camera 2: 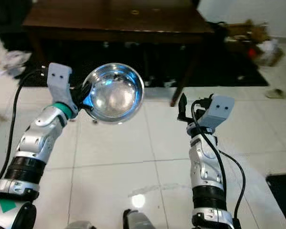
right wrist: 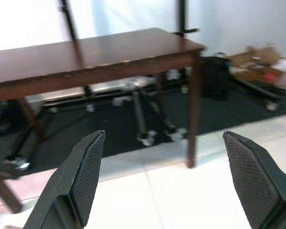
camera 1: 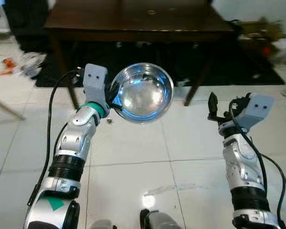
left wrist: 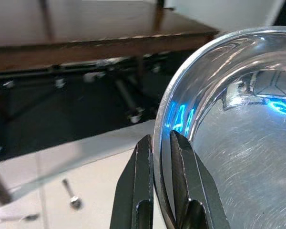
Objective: Setting the table
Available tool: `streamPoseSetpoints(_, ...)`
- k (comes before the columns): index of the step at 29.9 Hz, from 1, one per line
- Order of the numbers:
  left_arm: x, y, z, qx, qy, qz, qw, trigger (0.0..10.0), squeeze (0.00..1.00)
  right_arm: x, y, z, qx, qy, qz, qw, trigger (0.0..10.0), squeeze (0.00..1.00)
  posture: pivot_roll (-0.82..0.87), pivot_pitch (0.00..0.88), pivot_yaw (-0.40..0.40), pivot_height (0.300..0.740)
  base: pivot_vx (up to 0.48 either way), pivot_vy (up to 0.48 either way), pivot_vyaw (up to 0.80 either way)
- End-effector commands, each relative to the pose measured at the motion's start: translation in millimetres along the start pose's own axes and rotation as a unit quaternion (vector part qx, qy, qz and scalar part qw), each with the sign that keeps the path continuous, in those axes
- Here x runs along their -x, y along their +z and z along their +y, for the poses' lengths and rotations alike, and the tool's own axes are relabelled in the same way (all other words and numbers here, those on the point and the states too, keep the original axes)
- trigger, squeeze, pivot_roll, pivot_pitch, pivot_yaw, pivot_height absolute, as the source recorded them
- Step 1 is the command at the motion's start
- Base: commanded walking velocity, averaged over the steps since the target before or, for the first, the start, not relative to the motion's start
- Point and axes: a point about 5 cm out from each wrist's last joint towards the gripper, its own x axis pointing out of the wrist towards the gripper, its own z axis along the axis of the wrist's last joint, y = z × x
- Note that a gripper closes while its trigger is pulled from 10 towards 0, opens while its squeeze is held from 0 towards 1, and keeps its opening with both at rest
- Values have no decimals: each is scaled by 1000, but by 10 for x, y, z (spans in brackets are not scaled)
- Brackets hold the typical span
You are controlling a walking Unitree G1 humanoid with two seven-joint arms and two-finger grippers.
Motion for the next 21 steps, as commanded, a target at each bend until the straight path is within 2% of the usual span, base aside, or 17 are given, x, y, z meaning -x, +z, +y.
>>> streamPoseSetpoints(1,-3,0,0,-1,2,-3,1000,10000,0,19,-42,-54,1,-14,8,1000,10000,0,95,0,22,740,0,0,-513)
streamPoseSetpoints(6,-21,7,-16,-1,0,-6,1000,10000,0,11,-34,-98,1,-26,6,1000,10000,0,94,0,22,740,0,0,-458)
streamPoseSetpoints(21,-55,29,-57,-3,-5,-13,1000,10000,0,19,-26,-111,1,-36,1,999,10000,0,88,0,28,740,0,0,0)
